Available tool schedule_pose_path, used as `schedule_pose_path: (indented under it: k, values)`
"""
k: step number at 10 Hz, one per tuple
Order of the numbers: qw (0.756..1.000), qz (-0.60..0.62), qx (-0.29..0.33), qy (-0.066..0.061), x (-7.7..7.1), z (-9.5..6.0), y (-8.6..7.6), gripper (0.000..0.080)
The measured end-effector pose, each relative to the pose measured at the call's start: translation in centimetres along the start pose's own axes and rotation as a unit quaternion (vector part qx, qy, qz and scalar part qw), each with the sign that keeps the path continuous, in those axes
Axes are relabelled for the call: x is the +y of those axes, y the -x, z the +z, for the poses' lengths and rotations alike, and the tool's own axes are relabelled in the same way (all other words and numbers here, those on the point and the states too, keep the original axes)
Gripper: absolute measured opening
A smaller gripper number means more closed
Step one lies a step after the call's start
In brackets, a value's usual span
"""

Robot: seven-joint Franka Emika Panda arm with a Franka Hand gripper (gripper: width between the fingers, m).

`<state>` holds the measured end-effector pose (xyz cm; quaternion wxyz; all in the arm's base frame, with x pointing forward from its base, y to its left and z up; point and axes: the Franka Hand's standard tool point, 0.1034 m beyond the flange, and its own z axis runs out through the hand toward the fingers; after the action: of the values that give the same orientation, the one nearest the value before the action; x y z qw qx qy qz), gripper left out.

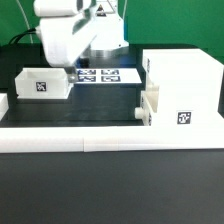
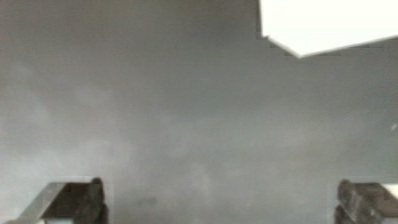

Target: Assemble drawer

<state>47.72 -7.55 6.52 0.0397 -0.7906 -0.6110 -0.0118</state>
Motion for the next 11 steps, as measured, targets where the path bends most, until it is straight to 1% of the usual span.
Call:
schedule_pose_path:
  k: [4, 6, 7, 8, 9, 10, 11]
  values:
    - [1.0, 0.028, 0.001, -0.002, -0.1, 0.2, -0.1, 0.0649]
    - [0.995, 0.101, 0.001, -0.002, -0.1, 0.2, 0.0, 0.0649]
    - [0.99, 0.144, 0.007, 0.002, -0.2, 0.2, 1.0, 0.0649]
    - [0.981, 0.195, 0.009, 0.01, -0.7, 0.0, 2.5, 0.0649]
    - [0.968, 0.25, 0.009, 0.017, -1.2, -0.1, 3.2, 0.0649]
    - [0.952, 0.307, 0.008, 0.017, -1.8, 0.1, 3.8, 0.0649]
    - [0.934, 0.356, 0.01, 0.02, -2.2, 0.2, 4.2, 0.0649]
